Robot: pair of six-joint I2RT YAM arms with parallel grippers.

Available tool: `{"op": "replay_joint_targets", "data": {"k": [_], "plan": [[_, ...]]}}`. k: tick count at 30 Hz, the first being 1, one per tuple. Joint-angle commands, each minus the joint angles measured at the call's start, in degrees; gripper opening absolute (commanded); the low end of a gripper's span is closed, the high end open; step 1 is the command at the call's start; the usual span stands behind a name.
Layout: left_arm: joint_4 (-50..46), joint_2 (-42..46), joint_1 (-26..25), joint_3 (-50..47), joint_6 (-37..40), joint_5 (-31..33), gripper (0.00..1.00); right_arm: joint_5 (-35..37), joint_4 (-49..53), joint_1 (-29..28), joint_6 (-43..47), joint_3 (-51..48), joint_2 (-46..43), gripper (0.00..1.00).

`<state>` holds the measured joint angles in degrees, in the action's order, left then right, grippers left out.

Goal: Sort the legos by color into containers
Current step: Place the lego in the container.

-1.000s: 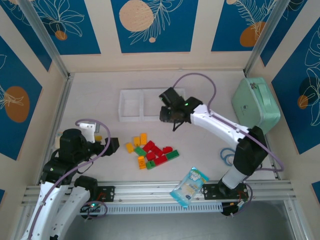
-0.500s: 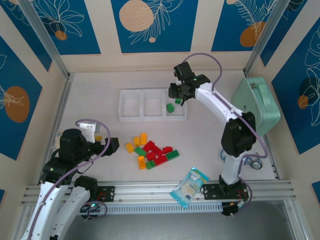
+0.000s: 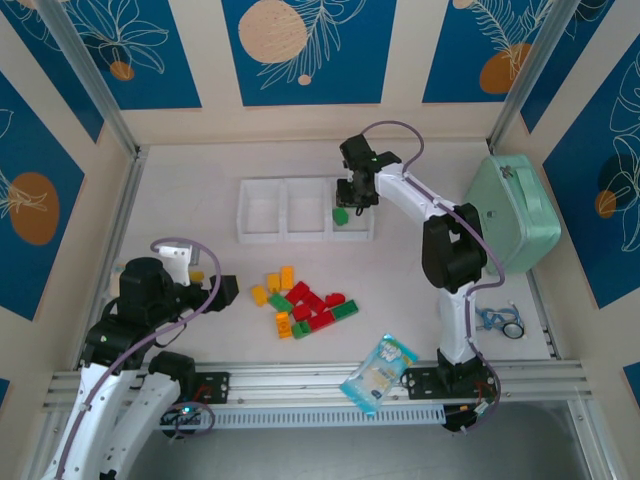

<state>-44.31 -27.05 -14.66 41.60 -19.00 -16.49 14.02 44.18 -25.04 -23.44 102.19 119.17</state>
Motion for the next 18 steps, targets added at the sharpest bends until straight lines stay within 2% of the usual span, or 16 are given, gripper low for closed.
{"op": "replay_joint_targets", "data": {"k": [1, 7, 11, 14, 18], "plan": [[0.5, 0.3, -0.6, -0.2, 0.5, -1.3, 0.99, 0.6, 0.7, 0.5, 0.5, -0.4, -0.1, 0.41], [0.9, 0.1, -0.6, -0.5, 0.6, -1.7, 0.99, 0.4, 0.9, 0.2, -0.5, -3.6, -3.1, 0.64], [1.0, 0.1, -0.5, -0.5, 0.6, -1.8, 0.99, -0.6, 4.0, -0.4, 1.4, -4.3, -6.4, 0.71], [1.0, 0.1, -0.5, -0.6, 0.6, -1.5, 1.00, 1.4, 3.6, -1.4, 4.3, -9.0, -12.4, 0.77], [0.9, 0.3, -0.5, -0.5, 0.6, -1.1, 0.99, 1.7, -0.7, -1.7, 11.4, -19.3, -25.4, 0.78]]}}
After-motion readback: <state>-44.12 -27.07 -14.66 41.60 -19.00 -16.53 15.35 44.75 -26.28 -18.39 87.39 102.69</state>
